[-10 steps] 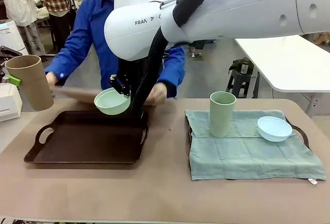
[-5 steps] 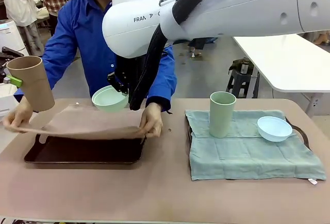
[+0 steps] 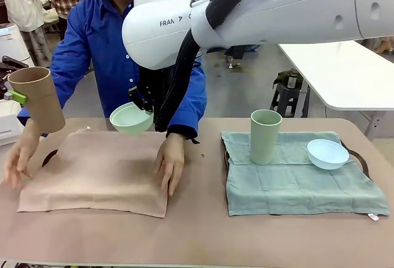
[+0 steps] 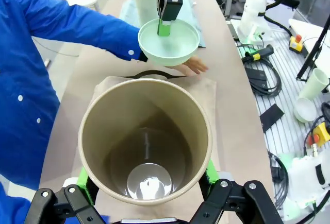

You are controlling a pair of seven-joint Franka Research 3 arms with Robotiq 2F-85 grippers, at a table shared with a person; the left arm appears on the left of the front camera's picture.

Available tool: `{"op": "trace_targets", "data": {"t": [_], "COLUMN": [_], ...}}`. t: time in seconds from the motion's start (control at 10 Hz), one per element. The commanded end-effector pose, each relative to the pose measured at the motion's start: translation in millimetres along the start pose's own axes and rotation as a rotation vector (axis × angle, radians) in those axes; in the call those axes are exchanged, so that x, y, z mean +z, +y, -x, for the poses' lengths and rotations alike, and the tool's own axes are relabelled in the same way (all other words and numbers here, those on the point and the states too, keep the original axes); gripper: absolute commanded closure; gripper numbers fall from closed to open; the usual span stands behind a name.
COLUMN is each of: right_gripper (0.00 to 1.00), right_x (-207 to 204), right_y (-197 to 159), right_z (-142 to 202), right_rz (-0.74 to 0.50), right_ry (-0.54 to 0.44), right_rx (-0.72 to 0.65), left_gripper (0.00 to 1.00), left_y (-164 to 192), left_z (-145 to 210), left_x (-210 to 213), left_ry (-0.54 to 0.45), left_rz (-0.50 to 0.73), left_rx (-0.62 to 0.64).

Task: Set up a tray with a mat and arrange the tableware.
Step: Place the Picnic Bowl and Reusable plastic cup back onto the Handle tray in front of the human's position.

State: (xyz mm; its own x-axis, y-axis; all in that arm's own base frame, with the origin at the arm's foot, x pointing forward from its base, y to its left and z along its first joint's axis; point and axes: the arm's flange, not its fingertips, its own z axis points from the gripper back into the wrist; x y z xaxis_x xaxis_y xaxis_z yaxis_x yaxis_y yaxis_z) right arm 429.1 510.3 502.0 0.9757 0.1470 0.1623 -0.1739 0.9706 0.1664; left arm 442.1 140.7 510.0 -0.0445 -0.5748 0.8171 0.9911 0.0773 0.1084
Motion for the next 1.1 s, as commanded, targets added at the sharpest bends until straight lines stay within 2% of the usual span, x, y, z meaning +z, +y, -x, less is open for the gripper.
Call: {"op": "trace_targets", "data": {"t": [0.0,1.0], "right_gripper": [1.00,1.00], "right_x": [0.0,0.0], "right_y": [-1.6,-1.6], "right_z": [2.6,2.6], "right_rz": [0.016,0.016], "right_ry": [-0.010,-0.010], "right_rx": [0.005,0.005], "left_gripper": [0.24,0.24], "left_y": [0.1,0.1], "left_z": [-0.8,-0.8], "left_x": [-1.0,-1.0], "left_ry": [0.015,0.015], "left_rz": [-0.003,-0.003], "left_rx": [-0.012,-0.012]}}
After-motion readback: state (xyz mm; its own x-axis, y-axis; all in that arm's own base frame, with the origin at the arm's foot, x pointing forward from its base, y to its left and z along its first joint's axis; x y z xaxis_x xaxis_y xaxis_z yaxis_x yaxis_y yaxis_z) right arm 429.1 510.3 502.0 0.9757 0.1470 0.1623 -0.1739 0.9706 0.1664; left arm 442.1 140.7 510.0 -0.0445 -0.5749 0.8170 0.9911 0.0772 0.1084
